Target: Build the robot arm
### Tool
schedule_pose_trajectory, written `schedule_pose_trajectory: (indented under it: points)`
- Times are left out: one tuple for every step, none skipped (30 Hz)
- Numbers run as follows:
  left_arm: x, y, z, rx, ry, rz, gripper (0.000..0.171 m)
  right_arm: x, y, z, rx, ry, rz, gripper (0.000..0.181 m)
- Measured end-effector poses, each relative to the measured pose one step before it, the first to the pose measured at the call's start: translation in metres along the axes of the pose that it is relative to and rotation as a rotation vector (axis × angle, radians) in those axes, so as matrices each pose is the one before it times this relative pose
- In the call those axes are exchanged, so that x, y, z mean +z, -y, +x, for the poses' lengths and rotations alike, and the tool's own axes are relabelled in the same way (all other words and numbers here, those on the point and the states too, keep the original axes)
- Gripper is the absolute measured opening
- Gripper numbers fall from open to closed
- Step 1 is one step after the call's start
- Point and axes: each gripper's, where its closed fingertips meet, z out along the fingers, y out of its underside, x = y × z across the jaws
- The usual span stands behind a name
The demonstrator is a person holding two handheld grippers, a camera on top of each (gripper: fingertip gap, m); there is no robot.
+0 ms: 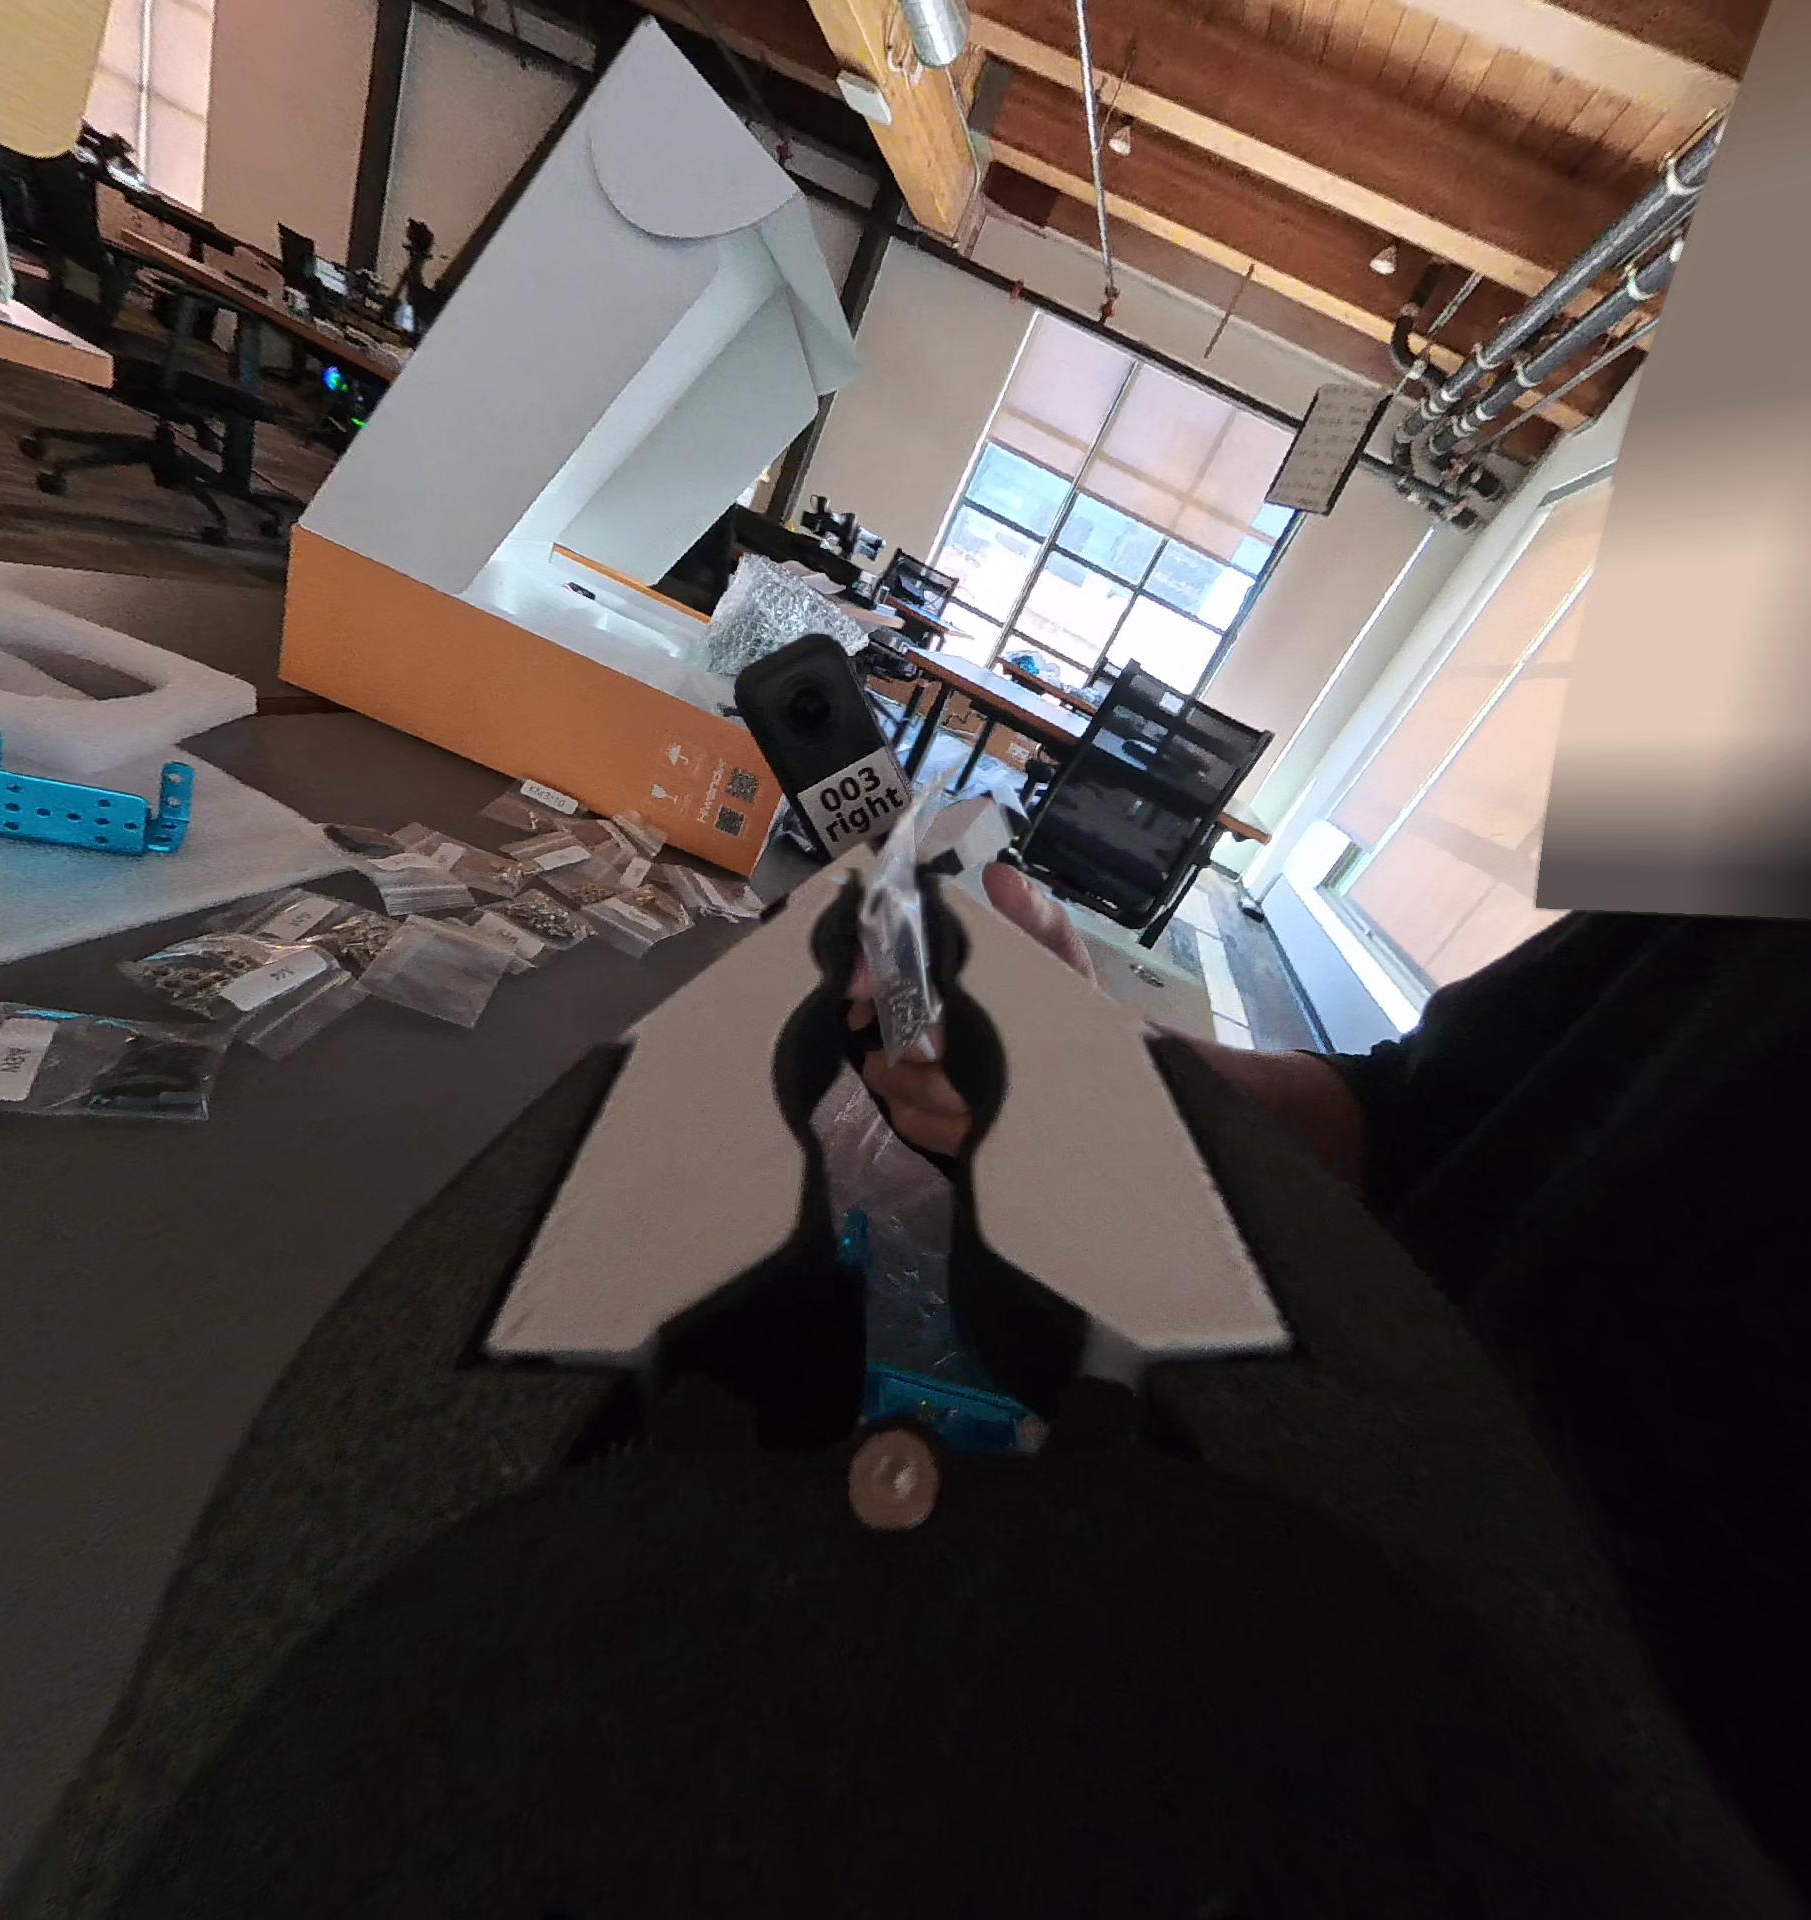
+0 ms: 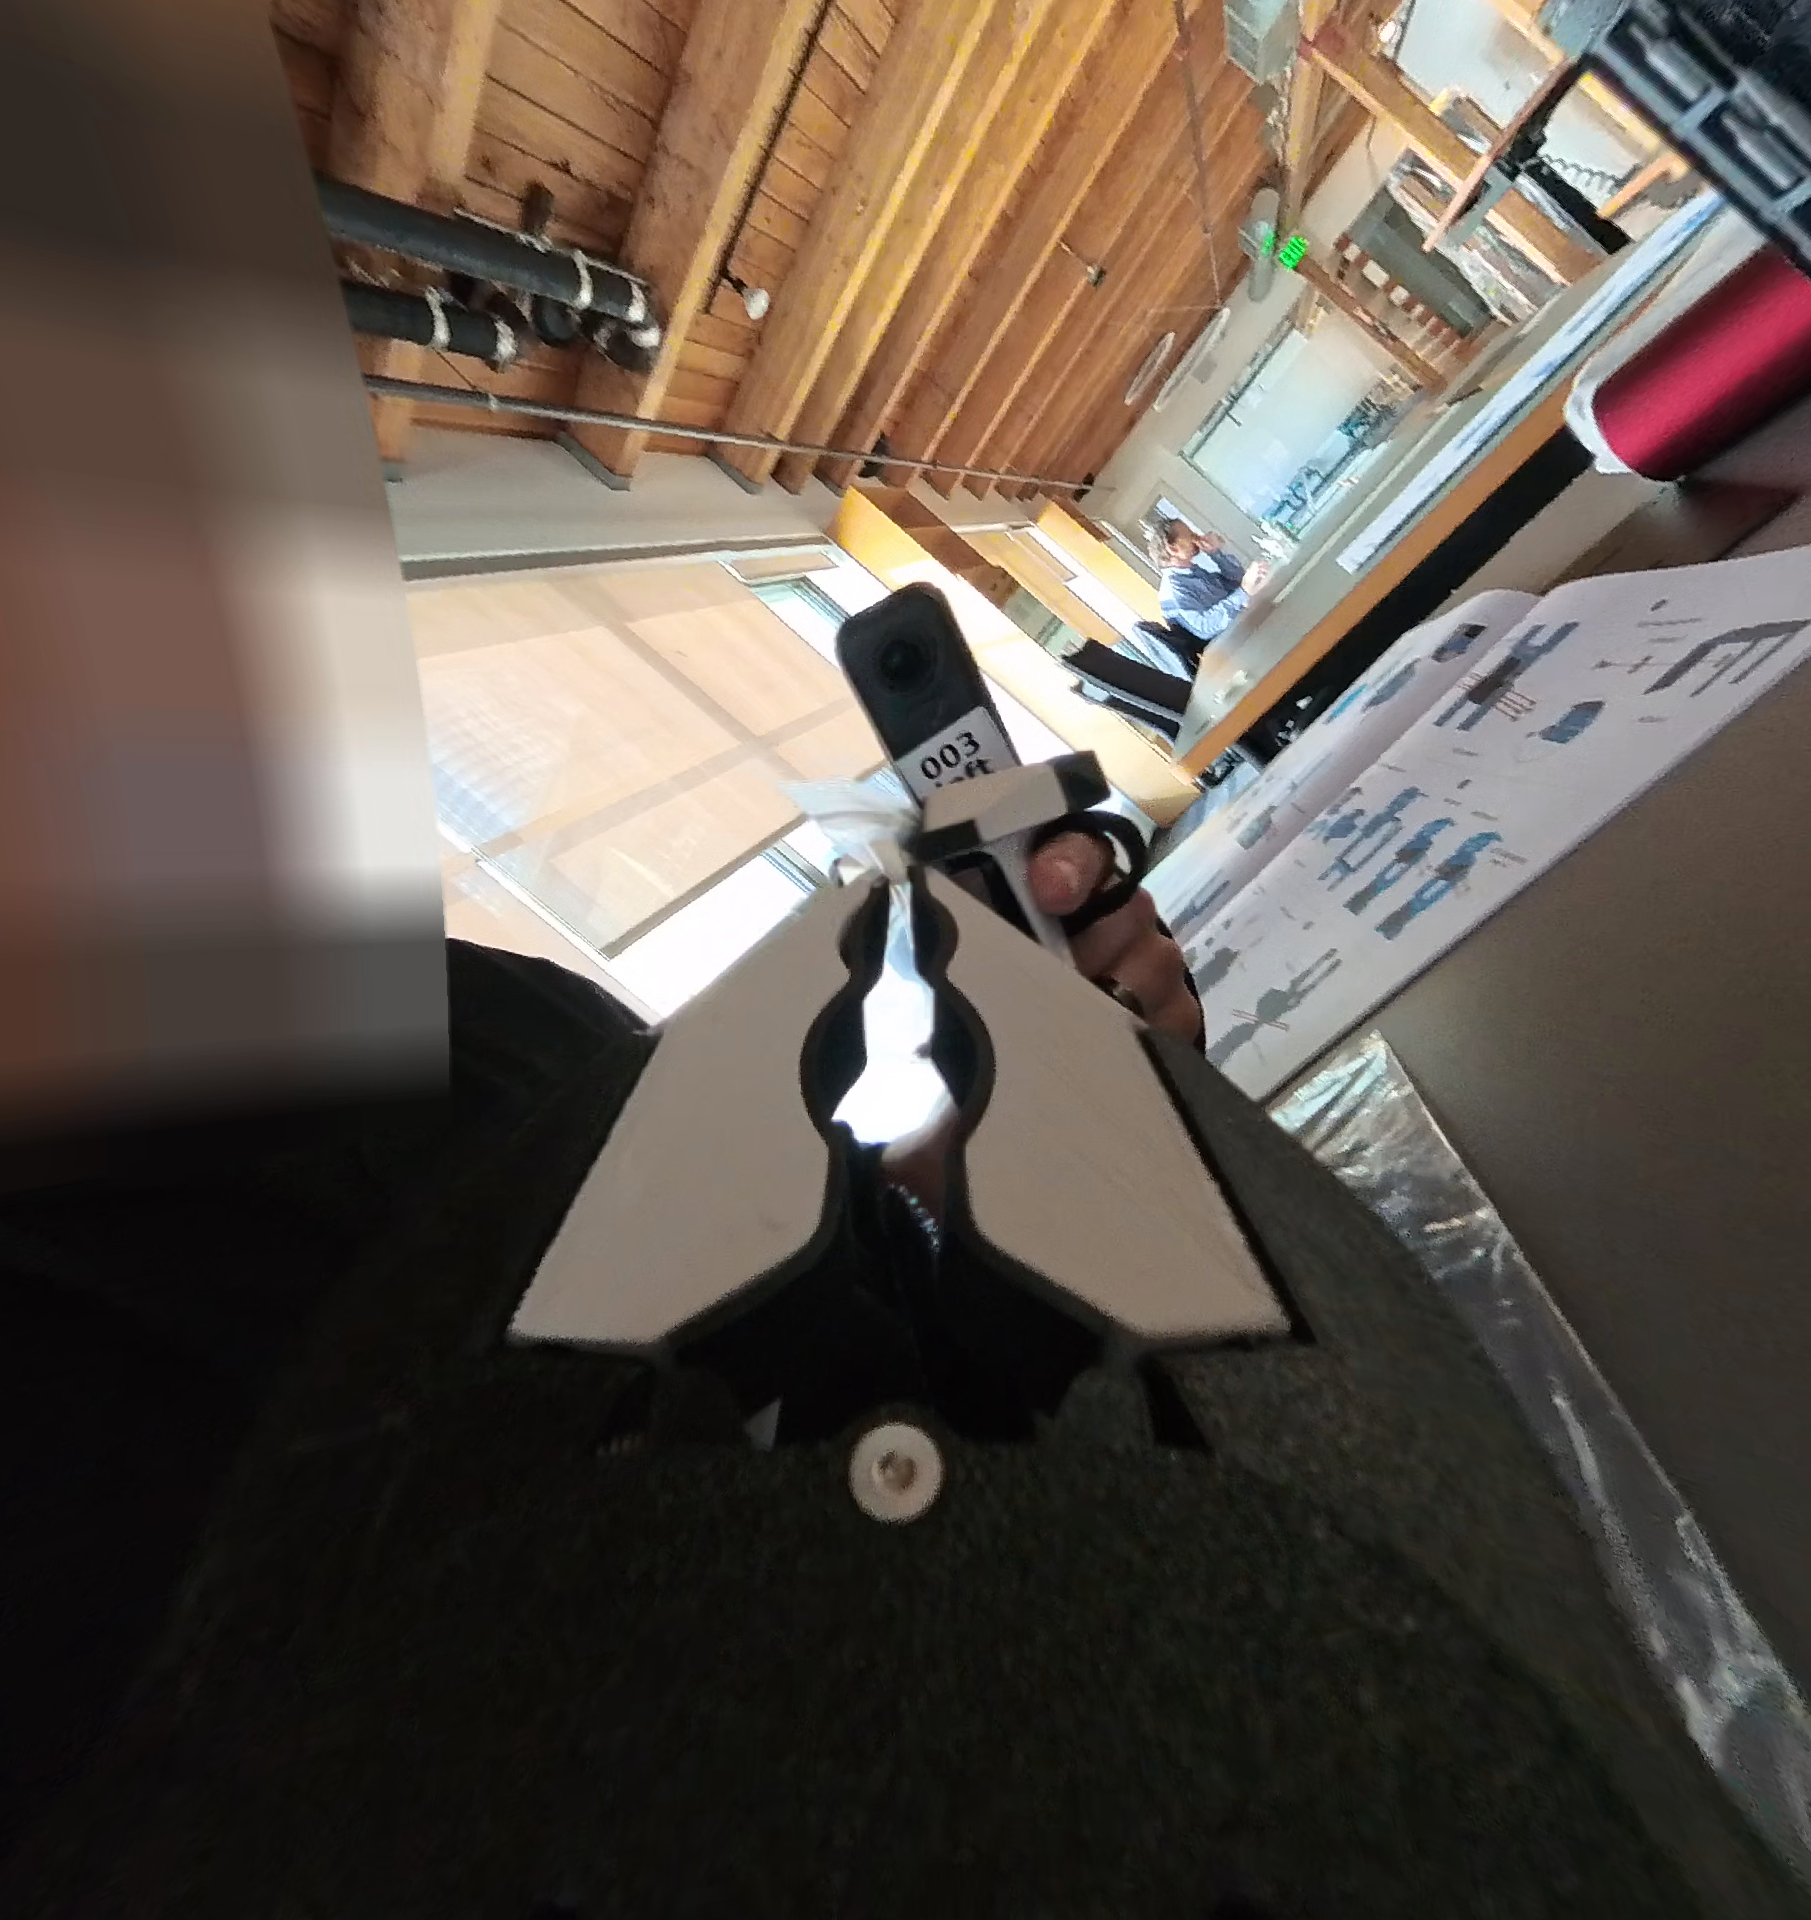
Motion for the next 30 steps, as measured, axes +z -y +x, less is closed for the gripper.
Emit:
schedule_pose_trajectory:
  points:
    - [-0.00072,-0.00177,-0.00045,0.0153,0.0047,-0.01083,0.0,-0.0004,-0.0015,0.00206,-0.0091,-0.0156,-0.0119,0.005]
    - [-0.00157,-0.00136,-0.00051,0.0174,0.002,-0.01339,0.0,-0.00141,-0.00082,0.00122,-0.0194,-0.0165,-0.0152,0.009]
    - [-0.00259,-0.00171,-0.00002,0.0156,-0.002,-0.01771,0.0,-0.00272,-0.0003,0.00096,-0.0362,-0.0237,-0.0221,0.017]
    - [-0.00322,-0.00341,-0.00022,0.0172,-0.0046,-0.02651,0.0,-0.00415,0.00061,0.00047,-0.0529,-0.0294,-0.0276,0.024]
    - [-0.00345,-0.00541,-0.00187,0.0213,0.0057,-0.0359,0.0,-0.00503,0.00242,-0.00054,-0.0604,-0.0277,-0.0222,0.029]
    - [-0.00321,-0.0074,-0.00323,0.0233,0.0152,-0.04773,0.0,-0.00473,0.00478,-0.00103,-0.0514,-0.0288,-0.0123,0.033]
    - [-0.00239,-0.00765,-0.00217,0.0225,0.0131,-0.05148,0.0,-0.00337,0.00429,-0.00095,-0.048,-0.0305,-0.0171,0.032]
    - [-0.0017,-0.00602,0.00055,0.0228,0.0026,-0.04354,0.0,-0.001,0.00112,0.0003,-0.0543,-0.0384,-0.033,0.032]
    - [-0.00069,-0.00459,0.00247,0.0252,-0.0033,-0.03722,0.0,0.00165,-0.00302,0.00098,-0.0579,-0.0399,-0.0514,0.03]
    - [0.00008,-0.00391,0.00293,0.0274,-0.0021,-0.03517,0.0,0.00385,-0.00565,0.0006,-0.0503,-0.0309,-0.0586,0.028]
    - [0.00087,-0.00393,0.00288,0.0275,-0.0009,-0.03489,0.0,0.00501,-0.00613,-0.00053,-0.0364,-0.0165,-0.0553,0.028]
    - [0.00161,-0.00402,0.00268,0.0273,0.001,-0.03477,0.0,0.00526,-0.00594,-0.00128,-0.0203,-0.004,-0.0476,0.028]
    - [0.002,-0.00407,0.00239,0.0254,0.002,-0.03178,0.0,0.00482,-0.00506,-0.00039,-0.0097,-0.0039,-0.0366,0.028]
    - [0.00227,-0.00368,0.00206,0.0203,0.0019,-0.02666,0.0,0.00395,-0.00341,-0.00055,-0.0067,0.0003,-0.0209,0.028]
    - [0.00222,-0.00283,0.00169,0.014,0.002,-0.01967,0.0,0.00298,-0.00302,-0.00164,-0.0019,0.009,-0.0138,0.028]
    - [0.00186,-0.00198,0.0017,0.0074,-0.0008,-0.01186,0.0,0.00248,-0.00432,-0.00111,-0.0003,0.0073,-0.0217,0.028]
    - [0.00159,-0.00126,0.00168,0.0008,-0.0045,-0.00594,0.0,0.00178,-0.00421,0.00093,-0.0058,-0.0089,-0.0212,0.028]
    - [0.0011,-0.00058,0.00154,-0.0032,-0.0055,-0.00075,0.0,0.00104,-0.00346,0.00172,-0.0101,-0.0146,-0.0155,0.028]
    - [0.0008,0.00027,0.00115,-0.0048,-0.0044,0.00461,0.0,0.00047,-0.00278,0.00071,-0.006,-0.0072,-0.0107,0.027]
    - [0.00067,0.00019,0.00132,-0.0058,-0.0056,0.00527,0.0,-0.0001,-0.00188,0.00066,0.0004,-0.0029,-0.0042,0.026]
    - [0.00071,0.00004,0.00096,-0.0031,-0.0029,0.00311,0.0,-0.00052,-0.00144,0.00129,0.0047,-0.004,-0.0001,0.026]
    - [0.00065,-0.00047,0.00037,0.0003,0.0019,0.0002,0.0,-0.00051,-0.0016,0.00005,0.0065,0.0043,0.0002,0.026]
    - [0.00069,-0.00084,0.00035,-0.0007,0.0009,-0.00351,0.0,-0.00045,-0.00126,-0.00028,0.0076,0.006,0.001,0.025]
    - [0.00068,-0.00077,0.00048,-0.0008,-0.0005,-0.0039,0.0,-0.00027,-0.00098,0.00111,0.0048,-0.004,0.0017,0.025]
    - [0.0004,-0.00027,0.00037,0.0015,0.0007,-0.0011,0.0,-0.00021,-0.0013,-0.00014,0.0001,0.0015,-0.0019,0.025]
    - [0.00022,0.0,0.00042,0.0001,-0.0007,-0.00034,0.0,-0.00006,-0.00129,-0.00068,-0.0015,0.0018,-0.0038,0.026]
    - [0.0002,-0.00003,0.00072,-0.0019,-0.0029,-0.00165,0.0,-0.00009,-0.00078,0.00019,-0.0034,-0.0038,-0.0022,0.026]
    - [0.00013,-0.00025,0.00072,-0.0009,-0.0028,-0.00236,0.0,-0.00044,0.00009,0.00017,-0.0033,-0.0036,0.0014,0.026]
    - [0.00033,-0.00062,0.00042,-0.0008,-0.0017,-0.00367,0.0,-0.00071,0.00086,-0.00014,-0.0028,-0.001,0.0045,0.026]
    - [0.00033,-0.0007,-0.00023,-0.0009,0.0009,-0.00376,0.0,-0.00088,0.00149,-0.00046,-0.0013,0.0012,0.0061,0.025]
